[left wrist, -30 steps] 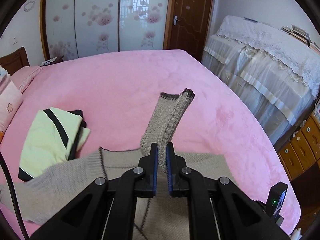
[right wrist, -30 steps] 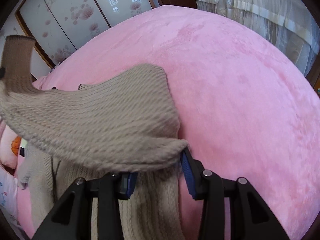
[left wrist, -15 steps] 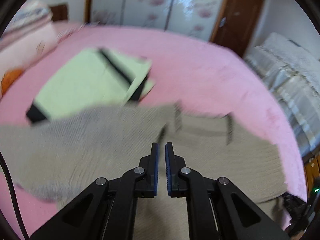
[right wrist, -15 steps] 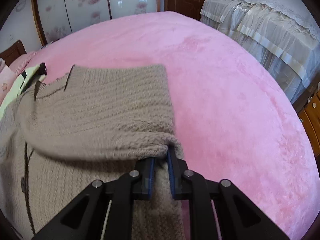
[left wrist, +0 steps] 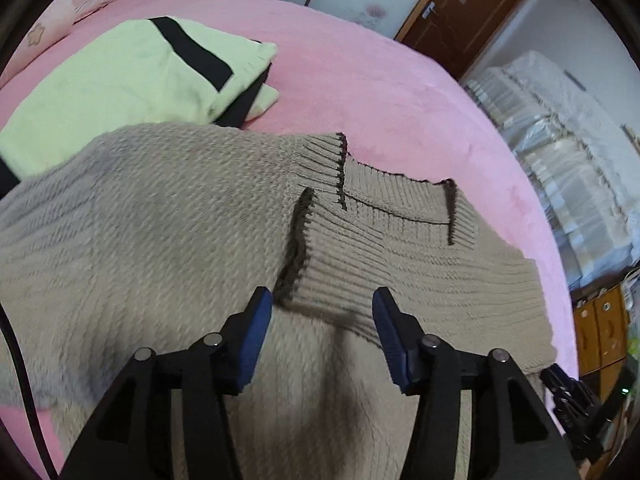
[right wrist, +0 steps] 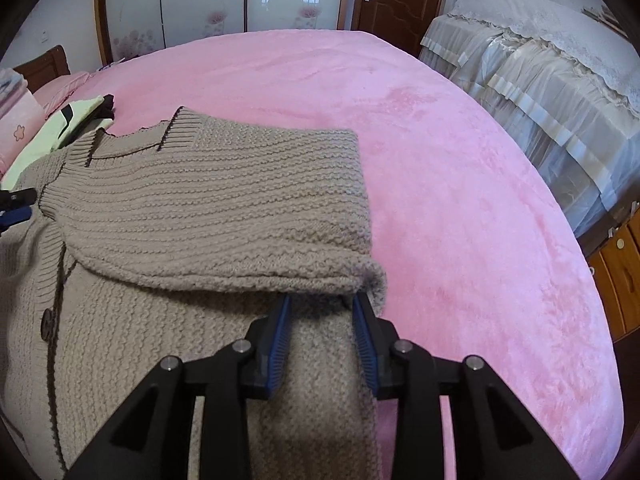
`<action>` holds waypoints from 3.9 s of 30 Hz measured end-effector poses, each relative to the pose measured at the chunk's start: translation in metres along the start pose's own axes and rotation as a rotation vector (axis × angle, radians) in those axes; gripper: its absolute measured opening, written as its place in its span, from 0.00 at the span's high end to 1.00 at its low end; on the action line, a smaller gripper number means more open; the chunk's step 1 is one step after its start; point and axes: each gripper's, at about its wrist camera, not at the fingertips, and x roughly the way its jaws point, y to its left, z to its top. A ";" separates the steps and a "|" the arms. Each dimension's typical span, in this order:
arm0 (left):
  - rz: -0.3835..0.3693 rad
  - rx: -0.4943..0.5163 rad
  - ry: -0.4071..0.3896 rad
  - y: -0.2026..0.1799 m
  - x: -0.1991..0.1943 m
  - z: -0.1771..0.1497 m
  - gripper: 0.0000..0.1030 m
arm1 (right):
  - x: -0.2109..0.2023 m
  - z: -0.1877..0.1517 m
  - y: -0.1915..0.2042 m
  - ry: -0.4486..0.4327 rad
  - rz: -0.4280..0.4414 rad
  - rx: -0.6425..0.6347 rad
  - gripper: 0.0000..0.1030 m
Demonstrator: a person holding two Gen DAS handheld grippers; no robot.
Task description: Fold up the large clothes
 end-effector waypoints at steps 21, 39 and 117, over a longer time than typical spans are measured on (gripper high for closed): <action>0.262 0.114 -0.008 -0.011 0.019 -0.004 0.91 | 0.069 0.034 -0.043 0.163 0.141 0.152 0.65; 0.264 0.206 -0.143 -0.082 -0.008 0.009 0.54 | 0.030 0.104 0.040 -0.049 0.142 -0.006 0.59; 0.512 0.040 -0.298 0.138 -0.338 -0.096 0.11 | -0.193 0.030 0.288 -0.108 0.463 -0.202 0.62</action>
